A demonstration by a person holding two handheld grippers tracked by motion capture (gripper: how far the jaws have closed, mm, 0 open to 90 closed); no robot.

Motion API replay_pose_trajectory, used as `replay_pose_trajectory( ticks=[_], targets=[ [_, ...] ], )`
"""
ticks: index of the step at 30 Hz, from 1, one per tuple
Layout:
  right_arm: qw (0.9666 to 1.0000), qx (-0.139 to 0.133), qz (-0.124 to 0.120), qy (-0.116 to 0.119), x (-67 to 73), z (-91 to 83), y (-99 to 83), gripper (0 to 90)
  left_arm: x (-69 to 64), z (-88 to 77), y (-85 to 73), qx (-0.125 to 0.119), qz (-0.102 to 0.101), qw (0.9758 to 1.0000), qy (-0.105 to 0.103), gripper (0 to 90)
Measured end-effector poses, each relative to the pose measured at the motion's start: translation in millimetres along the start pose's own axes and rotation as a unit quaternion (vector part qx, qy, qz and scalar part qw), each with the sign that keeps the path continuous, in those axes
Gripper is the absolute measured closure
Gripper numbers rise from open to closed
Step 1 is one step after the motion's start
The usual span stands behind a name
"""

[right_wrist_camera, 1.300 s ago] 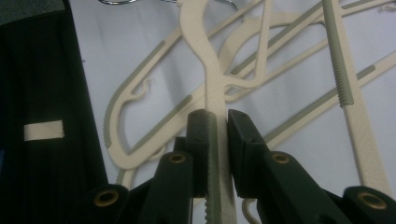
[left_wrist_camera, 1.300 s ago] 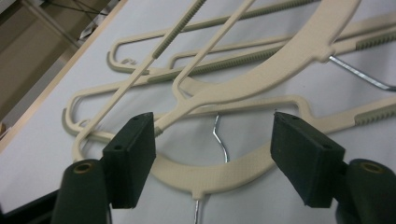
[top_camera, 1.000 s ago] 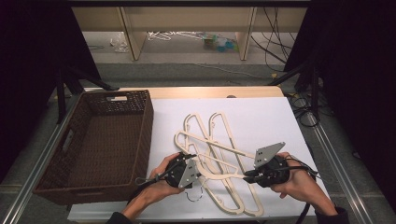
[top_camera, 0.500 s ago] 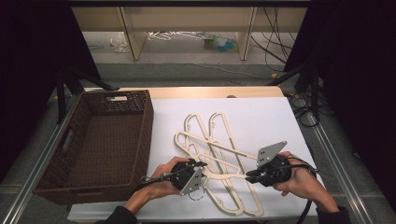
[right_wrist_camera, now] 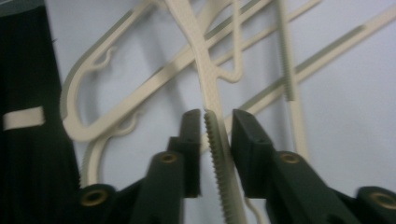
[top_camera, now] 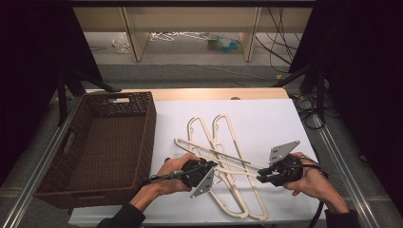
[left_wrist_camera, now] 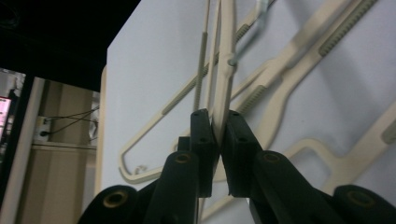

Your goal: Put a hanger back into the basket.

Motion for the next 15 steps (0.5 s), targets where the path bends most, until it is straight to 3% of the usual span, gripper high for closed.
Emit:
replay_pose_trajectory(
  ticks=[2,3,4,7,11,15],
  targets=[
    [0.9994,-0.019,0.014,-0.025,-3.9,-10.6,4.1,62.4,3.4,-1.0,2.2,0.001,-0.003,1.0,0.003,85.4],
    [0.9966,-0.049,0.036,-0.055,-8.7,-22.8,9.2,55.9,6.1,-1.7,2.5,0.004,-0.008,1.0,0.002,85.5],
    [0.9966,-0.049,0.036,-0.055,-8.7,-22.8,9.2,55.9,8.5,-2.7,1.0,0.014,-0.003,0.9999,0.003,85.5],
    [0.9931,-0.078,0.05,-0.073,-6.7,-41.5,14.6,47.6,16.8,-4.1,-3.8,0.03,-0.023,0.9993,0.003,85.5],
    [0.9891,-0.11,0.067,-0.073,-0.5,-52.7,22.7,41.7,33.2,-9.7,-8.2,0.036,-0.071,0.9968,0.005,85.5],
    [0.9889,-0.11,0.071,-0.069,6.5,-47.0,27.8,38.4,49.5,-16.8,-9.6,0.034,-0.122,0.9919,-0.004,85.5]
  ],
)
Point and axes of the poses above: each handheld gripper's, and its own axes: z roughly forward along the jaws, y roughly out of its top, x roughly to its left, the point moved 7 cm from there along z, roughly forward along the jaws, and after that the axes turned 13 degrees about x, right-handed, at the moved point
